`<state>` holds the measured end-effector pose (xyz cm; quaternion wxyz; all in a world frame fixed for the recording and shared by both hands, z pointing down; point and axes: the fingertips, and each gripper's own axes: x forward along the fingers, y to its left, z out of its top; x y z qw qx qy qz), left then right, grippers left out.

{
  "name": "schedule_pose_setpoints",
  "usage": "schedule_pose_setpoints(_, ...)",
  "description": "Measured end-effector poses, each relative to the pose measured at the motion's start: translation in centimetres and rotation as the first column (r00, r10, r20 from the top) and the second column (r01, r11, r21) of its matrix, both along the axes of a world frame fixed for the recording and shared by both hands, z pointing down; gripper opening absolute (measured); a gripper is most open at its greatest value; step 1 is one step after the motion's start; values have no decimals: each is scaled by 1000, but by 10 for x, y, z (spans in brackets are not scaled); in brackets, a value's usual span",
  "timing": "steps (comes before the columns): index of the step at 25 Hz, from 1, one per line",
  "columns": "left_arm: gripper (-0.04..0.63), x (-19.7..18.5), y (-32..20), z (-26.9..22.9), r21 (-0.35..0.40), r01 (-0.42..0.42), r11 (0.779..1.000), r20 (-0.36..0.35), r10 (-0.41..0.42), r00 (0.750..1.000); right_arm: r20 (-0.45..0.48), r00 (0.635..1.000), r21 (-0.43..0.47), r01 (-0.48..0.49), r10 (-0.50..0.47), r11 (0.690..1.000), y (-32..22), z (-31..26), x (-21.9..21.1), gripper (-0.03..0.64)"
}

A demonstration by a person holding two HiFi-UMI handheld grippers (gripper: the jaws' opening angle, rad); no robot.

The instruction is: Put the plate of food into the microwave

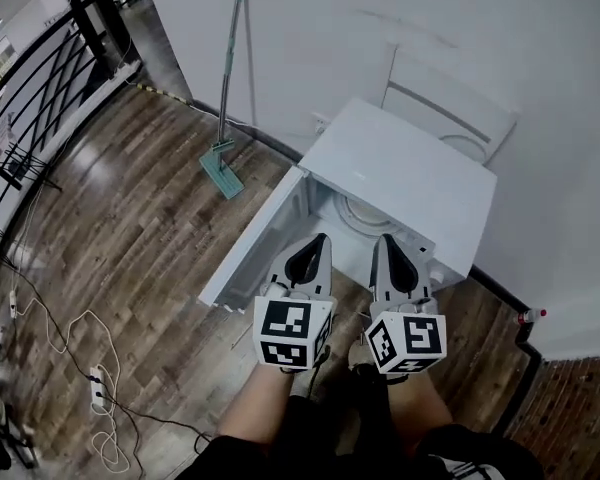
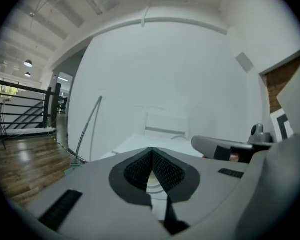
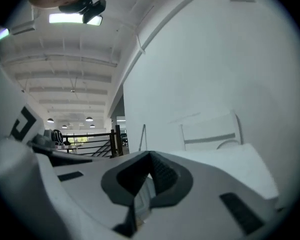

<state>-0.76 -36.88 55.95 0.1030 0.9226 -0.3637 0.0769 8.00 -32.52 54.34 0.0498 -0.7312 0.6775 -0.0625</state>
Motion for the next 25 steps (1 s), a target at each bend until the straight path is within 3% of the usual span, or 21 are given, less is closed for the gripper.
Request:
schedule_pose_setpoints(6,-2,2,59,-200,3,-47,999,16,47,999,19,1000,-69,9,-8,998,55,-184,-25,14)
schedule_pose_setpoints(10,-2,-5,117,-282,-31,-75,997,10,75,997,60,998,-73,29,-25,997,105,-274,-38,12)
schedule_pose_setpoints(12,-2,-6,131,-314,2,-77,997,15,77,997,31,999,-61,36,-34,997,119,-303,-37,12)
schedule_pose_setpoints(16,-2,-1,137,-344,75,-62,995,41,59,997,3,1000,-41,10,-10,999,129,-321,-23,12)
schedule_pose_setpoints(21,-2,16,141,-359,43,-54,998,-44,56,997,6,1000,-41,18,-18,999,136,-328,-4,12)
schedule_pose_setpoints(25,-2,28,134,-362,52,-28,998,-26,29,999,28,999,-37,48,-47,998,125,-330,11,12)
